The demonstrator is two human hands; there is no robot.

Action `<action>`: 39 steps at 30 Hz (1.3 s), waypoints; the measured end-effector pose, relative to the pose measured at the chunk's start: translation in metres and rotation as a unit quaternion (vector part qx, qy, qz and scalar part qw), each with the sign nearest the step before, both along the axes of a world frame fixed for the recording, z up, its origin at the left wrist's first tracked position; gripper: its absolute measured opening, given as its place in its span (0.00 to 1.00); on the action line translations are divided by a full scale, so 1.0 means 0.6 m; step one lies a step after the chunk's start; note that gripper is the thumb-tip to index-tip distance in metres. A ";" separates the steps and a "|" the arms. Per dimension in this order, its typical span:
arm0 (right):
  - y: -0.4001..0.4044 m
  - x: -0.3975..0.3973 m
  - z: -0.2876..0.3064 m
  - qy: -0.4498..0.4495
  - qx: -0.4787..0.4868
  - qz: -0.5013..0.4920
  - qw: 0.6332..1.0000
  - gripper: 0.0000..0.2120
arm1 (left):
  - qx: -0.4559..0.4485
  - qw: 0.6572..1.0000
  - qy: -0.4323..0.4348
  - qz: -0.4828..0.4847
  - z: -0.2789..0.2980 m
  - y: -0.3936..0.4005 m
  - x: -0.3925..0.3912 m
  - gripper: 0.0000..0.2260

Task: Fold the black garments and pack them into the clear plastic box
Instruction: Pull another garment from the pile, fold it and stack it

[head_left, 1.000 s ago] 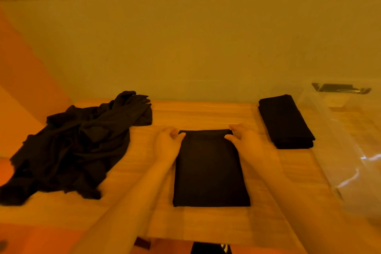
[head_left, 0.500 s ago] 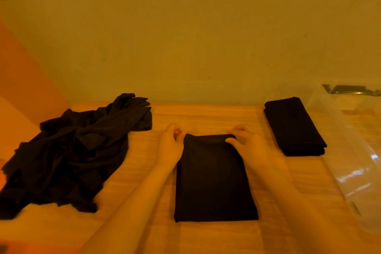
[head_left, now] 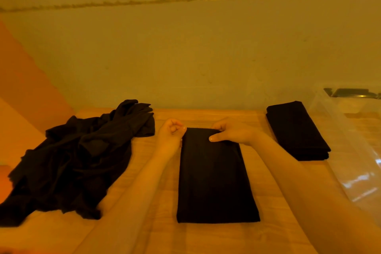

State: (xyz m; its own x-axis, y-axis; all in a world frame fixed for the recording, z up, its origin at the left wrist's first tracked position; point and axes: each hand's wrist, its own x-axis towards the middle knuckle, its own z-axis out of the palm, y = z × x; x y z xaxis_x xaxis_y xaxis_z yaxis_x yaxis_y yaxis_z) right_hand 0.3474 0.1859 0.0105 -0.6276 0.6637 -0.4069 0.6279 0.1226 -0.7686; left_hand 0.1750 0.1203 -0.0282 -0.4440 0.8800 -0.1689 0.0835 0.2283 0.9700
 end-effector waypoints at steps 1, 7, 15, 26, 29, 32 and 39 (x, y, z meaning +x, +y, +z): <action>0.002 0.007 0.005 -0.009 0.003 -0.007 1.000 0.17 | -0.002 1.000 -0.007 0.012 -0.003 0.000 -0.003 0.07; 0.028 0.048 -0.019 -0.004 0.061 -0.082 0.995 0.06 | -0.004 0.999 0.027 0.044 -0.029 0.008 -0.006 0.07; 0.021 0.037 -0.095 -0.003 0.126 -0.155 0.980 0.10 | -0.027 0.978 0.205 0.032 -0.061 0.022 0.005 0.02; -0.042 0.020 -0.075 -0.117 0.398 -0.070 0.907 0.23 | 0.034 0.870 0.468 -0.149 -0.034 -0.026 0.046 0.17; -0.071 0.025 -0.114 -0.143 0.372 0.058 0.915 0.26 | -0.048 0.807 0.531 -0.253 -0.056 -0.050 0.056 0.23; -0.055 0.039 -0.127 -0.208 0.307 0.019 0.928 0.27 | -0.137 0.809 0.514 -0.249 -0.074 -0.045 0.035 0.25; -0.106 0.066 -0.063 -0.203 0.308 0.043 0.929 0.30 | -0.088 0.802 0.514 -0.291 -0.033 -0.118 0.034 0.28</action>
State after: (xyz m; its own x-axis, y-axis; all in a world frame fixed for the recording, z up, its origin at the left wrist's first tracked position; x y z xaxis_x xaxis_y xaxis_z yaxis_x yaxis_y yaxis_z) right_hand 0.3872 0.1225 -0.0271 -0.5663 0.8039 -0.1816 0.8185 0.5228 -0.2381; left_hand 0.1955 0.0496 -0.0481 0.0486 0.9916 -0.1201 0.9605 -0.0134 0.2778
